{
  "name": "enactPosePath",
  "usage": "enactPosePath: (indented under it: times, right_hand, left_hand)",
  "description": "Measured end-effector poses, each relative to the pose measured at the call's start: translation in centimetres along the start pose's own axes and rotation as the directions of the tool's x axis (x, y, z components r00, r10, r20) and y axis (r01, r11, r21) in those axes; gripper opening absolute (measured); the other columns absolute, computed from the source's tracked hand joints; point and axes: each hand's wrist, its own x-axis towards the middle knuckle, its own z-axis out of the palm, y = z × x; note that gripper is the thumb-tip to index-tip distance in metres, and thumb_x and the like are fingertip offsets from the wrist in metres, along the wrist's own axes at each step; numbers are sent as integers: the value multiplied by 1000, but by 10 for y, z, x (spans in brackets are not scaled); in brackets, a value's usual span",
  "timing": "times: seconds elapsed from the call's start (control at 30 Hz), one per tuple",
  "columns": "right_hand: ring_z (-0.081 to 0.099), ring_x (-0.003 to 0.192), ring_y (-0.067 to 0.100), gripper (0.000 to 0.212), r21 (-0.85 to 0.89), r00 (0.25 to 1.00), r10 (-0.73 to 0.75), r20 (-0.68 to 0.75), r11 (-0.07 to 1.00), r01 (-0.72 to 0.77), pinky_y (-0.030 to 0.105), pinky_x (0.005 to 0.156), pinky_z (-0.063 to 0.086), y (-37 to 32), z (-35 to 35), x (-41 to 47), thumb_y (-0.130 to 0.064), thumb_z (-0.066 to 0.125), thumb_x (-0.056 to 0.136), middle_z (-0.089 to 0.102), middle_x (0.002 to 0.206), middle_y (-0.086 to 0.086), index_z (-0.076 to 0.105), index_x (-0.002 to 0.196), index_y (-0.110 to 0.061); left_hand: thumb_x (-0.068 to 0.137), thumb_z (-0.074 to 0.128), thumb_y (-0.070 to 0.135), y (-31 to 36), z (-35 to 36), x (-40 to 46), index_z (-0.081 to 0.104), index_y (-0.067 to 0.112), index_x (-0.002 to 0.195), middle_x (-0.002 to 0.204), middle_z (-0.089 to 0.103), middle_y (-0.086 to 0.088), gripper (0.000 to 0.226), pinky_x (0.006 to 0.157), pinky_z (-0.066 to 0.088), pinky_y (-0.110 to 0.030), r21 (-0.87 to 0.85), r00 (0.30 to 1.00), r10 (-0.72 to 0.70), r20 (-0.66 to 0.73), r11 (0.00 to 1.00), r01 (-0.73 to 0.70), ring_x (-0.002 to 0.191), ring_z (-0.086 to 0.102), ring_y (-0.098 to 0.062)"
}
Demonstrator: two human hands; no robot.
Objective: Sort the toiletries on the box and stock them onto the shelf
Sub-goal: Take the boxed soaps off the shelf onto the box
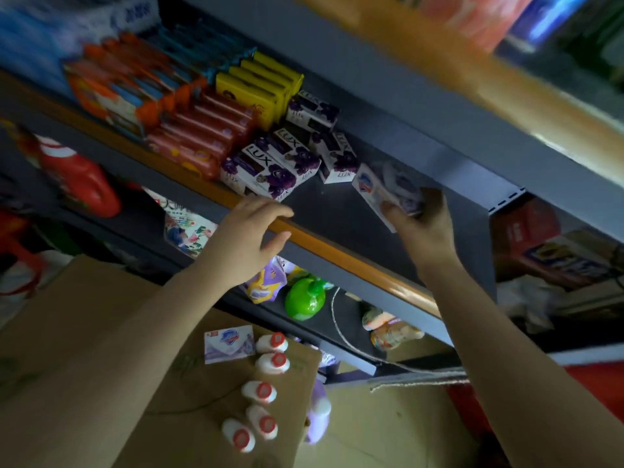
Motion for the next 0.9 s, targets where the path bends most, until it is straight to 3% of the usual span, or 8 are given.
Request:
enactPosePath:
  times: [0.1,0.23,0.27,0.37,0.57,0.67,0.77,0.9]
  right_hand:
    - [65,96,13,54,181,995,-63,83,982,47,37,83,56,-13,1,-53,-30,82,63,65,108,7,52,107,-18]
    - [57,105,19,64,146,921,-295,254,953,265,26,82,52,-33,9,-116,-33,78,65,50,118,9,40,116,-27]
    - [52,108,18,63,109,883,-375,283,927,358,25,85,50,-37,12,-128,-38,74,65,45,118,5,39,116,-27]
    - [38,113,7,67,45,813,-474,338,871,489,12,91,42,-43,22,-155,-41,71,69,33,120,1,36,121,-17]
    - [56,95,3,65,74,830,-144,538,990,123,15,74,51,-43,30,-179,-14,78,74,51,109,-12,34,121,-28]
    - [55,86,-7,28,77,871,-156,465,988,136,13,73,46,-33,35,-186,-14,77,75,57,94,-18,59,97,-18]
    - [54,92,-9,35,64,853,-152,500,988,139,13,81,46,-27,40,-193,-16,74,78,55,101,-19,56,108,-15]
    - [60,77,11,35,247,840,11,542,954,-171,34,79,50,-35,43,-204,-10,71,80,62,92,6,55,110,-16]
  left_hand:
    - [94,51,28,22,-10,-12,56,21,114,113,59,4,21,93,40,-22,-426,965,-251,72,867,257,106,53,-8]
    - [94,37,47,46,-38,-31,57,29,101,100,66,4,28,87,51,-35,-767,808,-430,404,323,555,93,64,-14]
    - [91,38,49,49,-47,-36,58,27,102,101,67,1,32,83,52,-33,-752,784,-416,460,287,594,93,65,-15]
    - [90,56,27,49,-70,-59,61,23,100,100,69,4,12,78,54,-25,-661,810,-328,486,468,586,94,66,-11]
    - [71,75,1,34,-91,-100,52,29,95,94,58,11,44,77,47,-13,-608,876,-298,380,633,479,84,58,6]
    - [71,74,-2,30,-88,-115,52,28,96,93,56,9,45,73,47,-11,-636,875,-303,377,602,483,80,58,9]
    - [74,71,-2,25,-82,-124,53,25,100,98,59,6,41,77,51,-16,-654,845,-371,385,536,533,88,60,-1]
    - [88,55,6,25,-72,-130,55,10,106,99,67,-2,18,81,53,-25,-737,752,-484,447,277,616,93,65,-15]
